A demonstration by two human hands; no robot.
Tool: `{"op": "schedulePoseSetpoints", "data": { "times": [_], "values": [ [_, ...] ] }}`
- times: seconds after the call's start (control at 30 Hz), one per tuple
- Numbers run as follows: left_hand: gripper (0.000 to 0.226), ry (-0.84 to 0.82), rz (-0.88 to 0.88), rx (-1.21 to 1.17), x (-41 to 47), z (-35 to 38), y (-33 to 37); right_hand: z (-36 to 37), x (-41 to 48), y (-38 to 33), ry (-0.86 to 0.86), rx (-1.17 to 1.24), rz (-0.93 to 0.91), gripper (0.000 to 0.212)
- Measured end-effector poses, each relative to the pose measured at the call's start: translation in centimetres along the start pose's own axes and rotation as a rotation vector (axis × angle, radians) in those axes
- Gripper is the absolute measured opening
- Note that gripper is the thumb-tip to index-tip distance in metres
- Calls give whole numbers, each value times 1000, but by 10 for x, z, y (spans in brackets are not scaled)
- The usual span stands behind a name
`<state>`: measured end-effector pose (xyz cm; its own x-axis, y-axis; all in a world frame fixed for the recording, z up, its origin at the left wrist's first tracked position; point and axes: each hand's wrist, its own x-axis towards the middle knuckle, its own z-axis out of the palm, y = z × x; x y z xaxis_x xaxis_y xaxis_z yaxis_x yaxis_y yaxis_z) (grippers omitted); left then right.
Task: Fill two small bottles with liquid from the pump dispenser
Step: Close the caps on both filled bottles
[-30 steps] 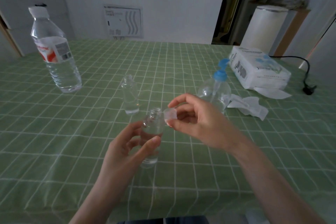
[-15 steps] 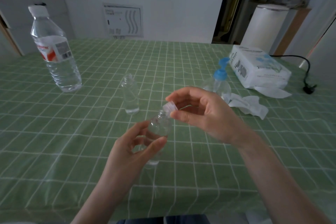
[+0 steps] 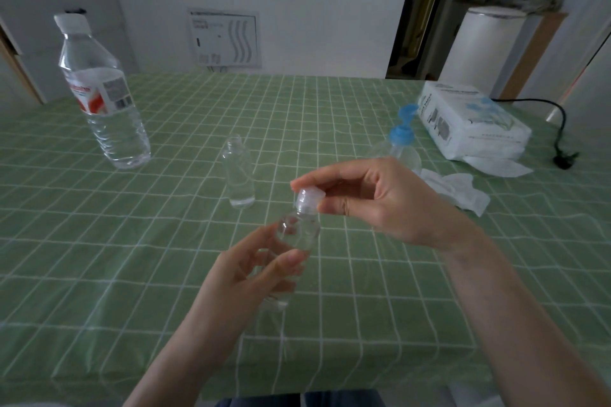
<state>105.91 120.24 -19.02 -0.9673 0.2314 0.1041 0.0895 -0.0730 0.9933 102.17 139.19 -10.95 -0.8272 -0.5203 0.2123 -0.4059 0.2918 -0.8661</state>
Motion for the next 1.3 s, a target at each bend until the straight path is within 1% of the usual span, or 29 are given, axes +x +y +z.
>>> {"op": "schedulePoseSetpoints", "data": {
  "times": [0.1, 0.2, 0.23, 0.33, 0.43, 0.5, 0.57, 0.6, 0.63, 0.7, 0.77, 0.8, 0.87, 0.93, 1.0, 1.03, 1.13, 1.17, 1.2, 1.23, 1.3],
  "values": [
    [36, -34, -7, -43, 0, 0, 1, -2, 4, -3, -33, -30, -6, 39],
    [33, 0, 22, -27, 1, 1, 2, -1, 8, -4, 3, -61, 8, 25],
    [32, 15, 34, -13, 1, 2, 3, -1, 9, -4, 21, -72, 17, 26],
    [36, 49, 55, 7, 3, 4, 2, 4, 12, -2, 93, -136, 34, 37],
    [38, 62, 57, 12, 4, 5, 2, 8, 15, 0, 141, -228, 52, 39],
    [36, 65, 55, 12, 4, 5, 1, 6, 14, 0, 111, -264, 67, 39],
    [36, 69, 54, 2, 5, 4, 0, 2, 11, -1, 43, -224, 62, 53],
    [38, 70, 54, 2, 5, 4, 0, 1, 9, -1, 18, -191, 47, 56],
    [39, 69, 53, 8, 5, 4, 0, 0, 8, -2, 1, -171, 29, 52],
    [40, 66, 54, 29, 5, 5, -1, 1, 7, -2, 4, -188, 4, 37],
    [40, 60, 53, 53, 5, 6, -1, 4, 8, -1, 71, -221, 5, 20],
    [39, 52, 51, 69, 6, 6, -1, 6, 9, 0, 111, -243, 10, 21],
    [37, 44, 49, 92, 6, 7, -2, 8, 10, 1, 170, -318, 17, 39],
    [36, 54, 53, 95, 6, 7, -3, 8, 9, 0, 141, -367, 27, 46],
    [36, 67, 54, 93, 7, 5, -3, 6, 6, 0, 79, -326, 33, 54],
    [37, 70, 54, 92, 7, 5, -3, 4, 5, 1, 63, -293, 22, 53],
    [36, 58, 53, 104, 8, 4, -3, 5, 3, 3, 104, -250, 1, 31],
    [36, 52, 55, 112, 8, 5, -3, 7, 4, 4, 135, -245, 8, 32],
    [37, 50, 57, 115, 7, 6, -3, 7, 5, 5, 159, -255, 18, 39],
    [38, 53, 57, 113, 7, 7, -4, 7, 5, 6, 160, -268, 36, 44],
    [38, 59, 58, 102, 7, 7, -6, 5, 5, 6, 113, -270, 61, 46]
  ]
}}
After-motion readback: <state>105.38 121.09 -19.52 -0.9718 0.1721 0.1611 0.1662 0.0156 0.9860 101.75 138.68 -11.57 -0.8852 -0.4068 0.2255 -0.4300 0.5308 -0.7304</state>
